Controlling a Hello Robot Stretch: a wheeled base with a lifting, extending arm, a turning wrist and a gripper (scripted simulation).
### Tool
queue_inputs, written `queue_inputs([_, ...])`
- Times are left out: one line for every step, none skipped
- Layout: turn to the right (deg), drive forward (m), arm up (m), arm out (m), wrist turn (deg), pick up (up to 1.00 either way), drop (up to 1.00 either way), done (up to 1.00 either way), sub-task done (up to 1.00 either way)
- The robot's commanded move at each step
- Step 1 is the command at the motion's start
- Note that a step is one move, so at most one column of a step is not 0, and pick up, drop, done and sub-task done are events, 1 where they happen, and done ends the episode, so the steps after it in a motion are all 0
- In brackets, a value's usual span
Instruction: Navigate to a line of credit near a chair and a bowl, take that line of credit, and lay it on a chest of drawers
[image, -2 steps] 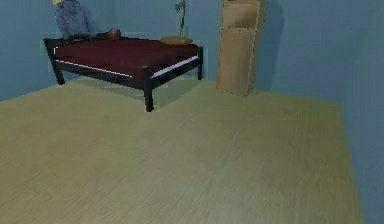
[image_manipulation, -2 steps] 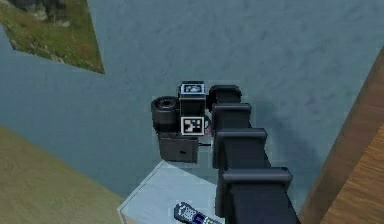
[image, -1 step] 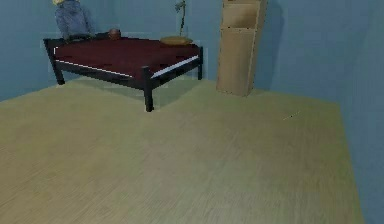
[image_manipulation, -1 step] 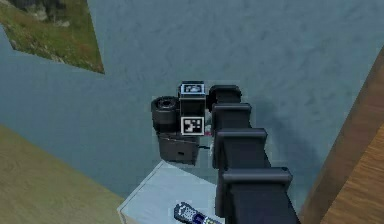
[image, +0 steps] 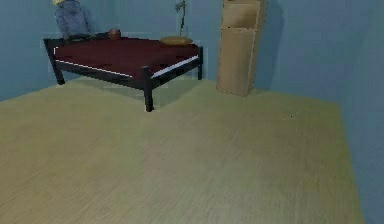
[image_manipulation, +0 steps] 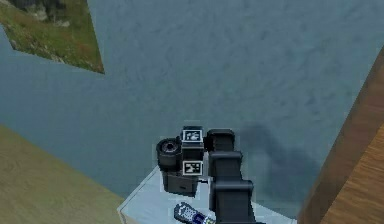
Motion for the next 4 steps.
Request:
queue_inputs([0.0, 0.0, -0.32, 0.0, 0.0, 0.0, 0.0, 0.0, 0.0])
queue_inputs([0.0, 0.0, 0.0, 0.0, 0.0, 0.0, 1.0, 0.0, 0.0])
queue_inputs([0.0, 0.0, 0.1, 0.0, 0.0, 0.0, 0.0, 0.0, 0.0])
queue_inputs([0.0, 0.0, 0.0, -0.08, 0.0, 0.0, 0.0, 0.0, 0.0])
